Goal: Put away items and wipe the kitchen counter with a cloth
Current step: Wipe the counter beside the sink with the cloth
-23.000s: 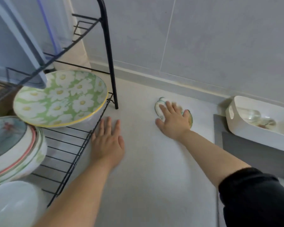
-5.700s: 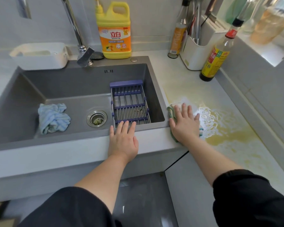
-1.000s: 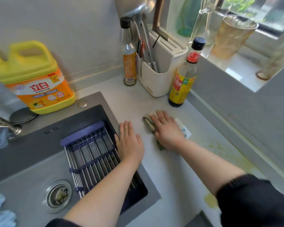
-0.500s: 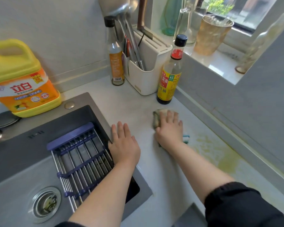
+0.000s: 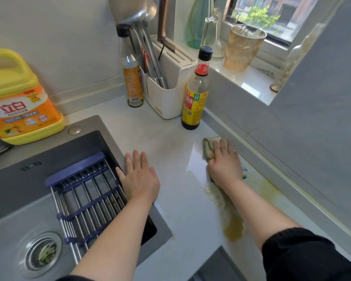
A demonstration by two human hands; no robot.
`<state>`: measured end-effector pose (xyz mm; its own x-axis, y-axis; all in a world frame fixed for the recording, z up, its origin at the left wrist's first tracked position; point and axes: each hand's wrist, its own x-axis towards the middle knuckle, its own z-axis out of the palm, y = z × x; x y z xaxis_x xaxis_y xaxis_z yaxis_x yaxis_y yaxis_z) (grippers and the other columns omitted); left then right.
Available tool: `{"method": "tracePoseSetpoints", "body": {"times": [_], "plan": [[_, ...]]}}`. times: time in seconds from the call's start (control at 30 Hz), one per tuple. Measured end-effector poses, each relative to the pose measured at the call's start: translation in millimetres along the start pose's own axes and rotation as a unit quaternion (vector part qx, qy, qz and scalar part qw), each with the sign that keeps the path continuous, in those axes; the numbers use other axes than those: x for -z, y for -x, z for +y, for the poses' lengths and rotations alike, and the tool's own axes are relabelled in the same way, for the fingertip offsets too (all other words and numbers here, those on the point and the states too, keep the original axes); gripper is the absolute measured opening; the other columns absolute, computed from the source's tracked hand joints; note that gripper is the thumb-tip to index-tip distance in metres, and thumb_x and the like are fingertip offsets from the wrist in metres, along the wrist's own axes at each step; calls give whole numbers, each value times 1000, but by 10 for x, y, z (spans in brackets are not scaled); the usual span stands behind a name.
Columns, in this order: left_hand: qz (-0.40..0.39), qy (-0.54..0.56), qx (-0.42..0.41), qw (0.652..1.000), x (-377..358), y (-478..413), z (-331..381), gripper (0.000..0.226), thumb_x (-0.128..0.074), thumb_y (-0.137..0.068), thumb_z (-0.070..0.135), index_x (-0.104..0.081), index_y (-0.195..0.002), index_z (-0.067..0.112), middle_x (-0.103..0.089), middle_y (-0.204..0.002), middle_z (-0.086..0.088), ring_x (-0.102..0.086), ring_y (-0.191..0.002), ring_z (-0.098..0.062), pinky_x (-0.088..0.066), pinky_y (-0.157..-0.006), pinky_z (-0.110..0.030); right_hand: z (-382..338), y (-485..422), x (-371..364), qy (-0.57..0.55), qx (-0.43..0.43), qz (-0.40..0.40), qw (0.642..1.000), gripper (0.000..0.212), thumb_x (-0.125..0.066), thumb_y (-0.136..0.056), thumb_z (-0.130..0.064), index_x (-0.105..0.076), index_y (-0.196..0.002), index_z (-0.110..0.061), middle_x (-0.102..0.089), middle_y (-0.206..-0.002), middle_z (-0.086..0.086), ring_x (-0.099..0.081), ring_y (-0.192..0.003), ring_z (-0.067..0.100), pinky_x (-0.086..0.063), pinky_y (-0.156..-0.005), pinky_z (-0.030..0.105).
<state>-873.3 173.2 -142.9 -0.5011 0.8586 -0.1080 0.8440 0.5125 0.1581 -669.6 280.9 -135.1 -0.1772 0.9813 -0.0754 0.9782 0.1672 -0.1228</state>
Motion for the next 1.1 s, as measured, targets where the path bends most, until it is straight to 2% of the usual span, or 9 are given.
{"method": "tracePoseSetpoints", "body": {"times": [0.07,0.17,0.27,0.47,0.63,0.8,0.93,1.03,1.1], "plan": [[2,-13,0,1000,5,15,10,57,-14,-100,36,0,-152,18,7,-160,-1,14,-146,-23,0,-117,-53,-178,132,-12,-10,1,-2,1000,63,-38,-90,-23,-18,-150,-21,-10,-159,8,-3,-145,32,-12,-116,46],[-5,-9,-4,1000,3,86,54,57,-16,-100,35,-3,-153,18,5,-160,-1,13,-146,-22,1,-117,-52,-492,376,-75,-41,91,-30,995,63,-39,-91,-23,-18,-150,-27,-6,-160,5,2,-146,30,-6,-116,46],[-6,1,-12,1000,-20,290,124,56,-17,-100,34,-4,-153,20,4,-161,0,11,-147,-21,2,-117,-52,-374,296,-20,-29,154,-32,987,64,-40,-91,-24,-18,-150,-28,-7,-160,1,-1,-147,26,-5,-117,46],[-28,-22,-59,998,-101,835,268,56,-14,-100,36,4,-152,24,10,-160,2,13,-146,-19,4,-115,-54,185,-152,125,5,113,-42,993,63,-35,-93,-15,-13,-151,-20,-7,-160,3,-3,-147,24,-10,-116,45],[-37,-37,-80,995,-118,1042,287,56,-11,-100,39,9,-151,27,12,-159,1,13,-146,-21,1,-117,-54,728,229,123,-38,141,-35,989,60,-36,-93,-13,-20,-150,-17,-16,-158,6,-11,-145,26,-8,-118,33],[-21,-42,-100,994,-141,1358,281,56,-9,-100,37,10,-151,21,13,-159,2,13,-146,-19,-2,-118,-48,1176,573,178,-61,146,-69,985,54,-33,-98,-11,-23,-150,-18,-16,-158,5,-12,-146,24,-8,-116,28],[-5,-35,-97,995,-163,1504,256,57,-11,-101,34,7,-151,15,11,-159,1,12,-146,-17,-1,-119,-42,942,502,225,-126,125,-88,980,54,-32,-96,-7,-27,-149,-19,-17,-158,5,-10,-146,25,-10,-118,36],[21,13,-65,998,-167,1555,231,55,-16,-100,26,-2,-152,12,3,-160,-1,7,-147,-15,0,-120,-38,523,377,225,-179,115,-142,967,65,-37,-90,-7,-28,-147,-35,-14,-159,2,-13,-146,25,-11,-119,39],[39,47,-42,997,-159,1552,225,55,-19,-99,20,-9,-152,10,-4,-160,-3,3,-147,-15,0,-120,-36,225,317,225,-183,152,-194,952,71,-39,-86,-5,-26,-146,-41,-10,-160,-1,-15,-145,29,-13,-119,41]]}}
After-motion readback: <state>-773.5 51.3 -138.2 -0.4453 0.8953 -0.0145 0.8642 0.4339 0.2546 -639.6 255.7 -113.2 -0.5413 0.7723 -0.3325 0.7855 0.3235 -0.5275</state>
